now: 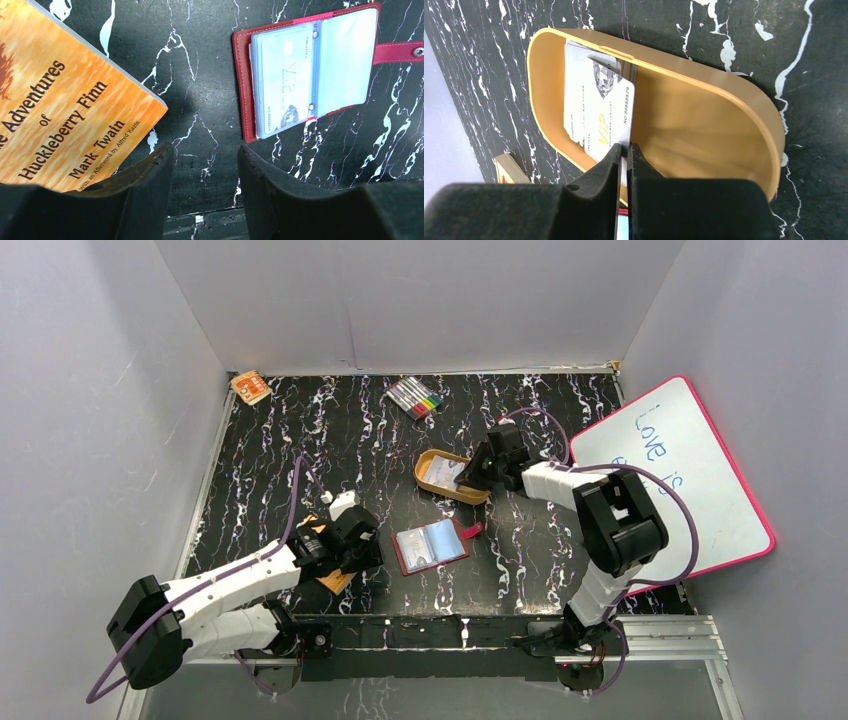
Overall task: Put the credit cards into the card holder
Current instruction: Pick up the credit card from the storage box.
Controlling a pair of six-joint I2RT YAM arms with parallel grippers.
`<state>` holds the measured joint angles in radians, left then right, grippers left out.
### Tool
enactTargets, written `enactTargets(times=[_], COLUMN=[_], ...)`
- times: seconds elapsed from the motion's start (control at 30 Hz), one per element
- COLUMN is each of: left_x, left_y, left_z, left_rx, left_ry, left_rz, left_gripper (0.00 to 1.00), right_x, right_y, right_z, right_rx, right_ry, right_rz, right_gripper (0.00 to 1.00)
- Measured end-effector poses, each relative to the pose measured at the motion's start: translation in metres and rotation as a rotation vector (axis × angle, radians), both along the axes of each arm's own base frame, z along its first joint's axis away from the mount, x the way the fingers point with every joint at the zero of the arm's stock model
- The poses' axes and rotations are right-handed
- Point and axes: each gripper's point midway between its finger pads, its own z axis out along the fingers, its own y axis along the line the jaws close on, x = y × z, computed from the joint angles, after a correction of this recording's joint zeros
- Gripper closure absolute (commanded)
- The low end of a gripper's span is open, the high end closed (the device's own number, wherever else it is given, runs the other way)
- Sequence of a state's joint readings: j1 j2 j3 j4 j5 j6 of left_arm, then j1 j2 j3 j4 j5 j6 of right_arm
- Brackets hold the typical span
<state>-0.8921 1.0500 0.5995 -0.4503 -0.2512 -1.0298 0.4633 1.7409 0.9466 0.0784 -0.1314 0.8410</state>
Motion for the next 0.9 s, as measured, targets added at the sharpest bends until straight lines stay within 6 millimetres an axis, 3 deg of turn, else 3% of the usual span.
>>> enactTargets(times=[0.2,0.5,0.67,0.9], left_x=[0.0,0.001,0.007,0.027], left_y=[0.0,0.001,0.001,-0.009], left_z=[0.0,0.0,0.01,0.044], left_rx=[0.0,0.002,0.008,-0.003], left_ry=[0.0,-0.004,-0.044,-0.15], left_rz=[0.0,0.001,-0.003,-0.029], left_gripper=[0.53,0.53,0.53,0.51], right_x=[-0.002,-0.009,-0.024,-0.056], right_y=[-0.005,-0.008,-0.016,-0.031], right_z=[0.009,0.044,0.073,0.128], right_rx=[0.011,0.053,0.109,0.253], right_ry=[-0.012,-0.036,0.002,0.071], right_rz=[-0.01,-0.034,-0.083,-0.135], right_gripper=[1.0,1.0,1.0,1.0])
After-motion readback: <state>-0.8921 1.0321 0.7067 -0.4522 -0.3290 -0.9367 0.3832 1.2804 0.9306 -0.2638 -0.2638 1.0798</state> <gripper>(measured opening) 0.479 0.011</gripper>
